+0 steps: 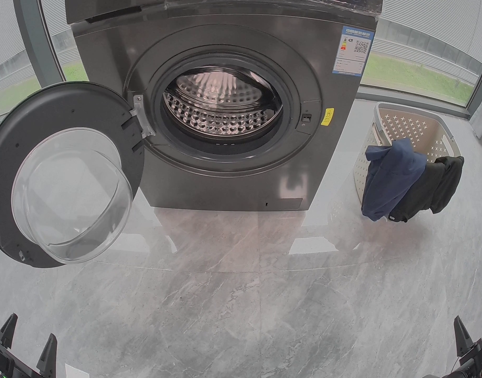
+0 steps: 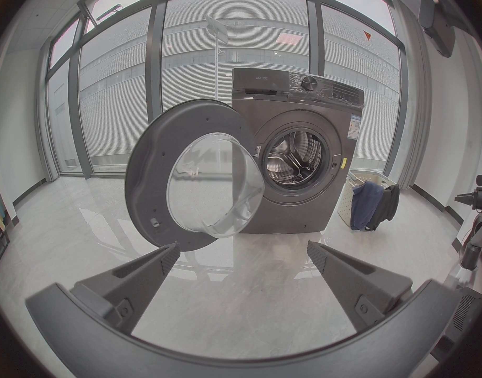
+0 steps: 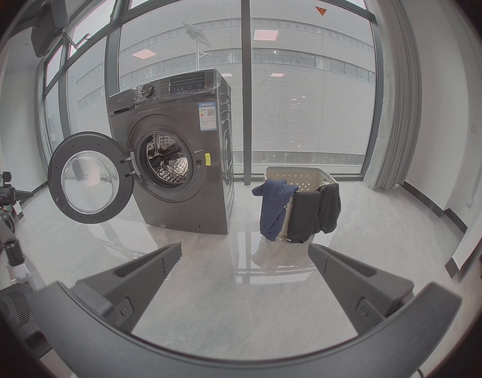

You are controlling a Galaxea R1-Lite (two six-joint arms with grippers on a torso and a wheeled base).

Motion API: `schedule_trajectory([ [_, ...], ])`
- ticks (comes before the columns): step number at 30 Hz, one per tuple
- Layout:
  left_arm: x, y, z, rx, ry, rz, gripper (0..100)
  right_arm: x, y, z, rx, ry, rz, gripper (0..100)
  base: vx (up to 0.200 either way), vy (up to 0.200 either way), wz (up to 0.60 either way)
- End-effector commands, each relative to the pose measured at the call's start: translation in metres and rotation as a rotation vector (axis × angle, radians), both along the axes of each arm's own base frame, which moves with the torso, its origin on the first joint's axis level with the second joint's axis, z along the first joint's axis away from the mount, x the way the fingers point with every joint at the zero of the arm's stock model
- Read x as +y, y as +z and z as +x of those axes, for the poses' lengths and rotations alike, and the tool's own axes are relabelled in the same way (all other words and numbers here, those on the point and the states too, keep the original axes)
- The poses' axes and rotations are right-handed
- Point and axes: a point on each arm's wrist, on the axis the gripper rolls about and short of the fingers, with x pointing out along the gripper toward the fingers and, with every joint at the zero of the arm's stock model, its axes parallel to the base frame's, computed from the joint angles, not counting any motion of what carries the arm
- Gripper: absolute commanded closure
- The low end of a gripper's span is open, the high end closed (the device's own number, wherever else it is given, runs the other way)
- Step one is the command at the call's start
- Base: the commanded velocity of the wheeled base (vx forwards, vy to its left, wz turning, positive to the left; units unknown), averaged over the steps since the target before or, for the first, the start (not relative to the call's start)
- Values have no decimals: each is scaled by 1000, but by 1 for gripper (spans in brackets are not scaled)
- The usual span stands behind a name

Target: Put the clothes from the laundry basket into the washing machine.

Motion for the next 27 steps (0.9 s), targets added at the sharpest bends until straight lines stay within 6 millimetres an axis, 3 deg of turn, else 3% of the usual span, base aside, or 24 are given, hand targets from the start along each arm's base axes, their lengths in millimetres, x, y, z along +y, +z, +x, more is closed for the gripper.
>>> schedule_trajectory([
  [1, 0, -4, 0, 4, -1, -5, 0, 0, -4, 0, 4, 1, 0, 0, 0, 0, 0],
  [6, 0, -4, 0, 4, -1, -5, 0, 0, -4, 0, 4, 1, 0, 0, 0, 0, 0],
  [18, 0, -4, 0, 4, -1, -5, 0, 0, -4, 0, 4, 1, -2, 0, 200, 0, 0],
  [24, 0, -4, 0, 3, -1, -2, 0, 0, -4, 0, 4, 1, -2, 0, 0, 0, 0],
  [27, 0, -4, 0, 4, -1, -1, 0, 0, -4, 0, 4, 1, -2, 0, 0, -200, 0],
])
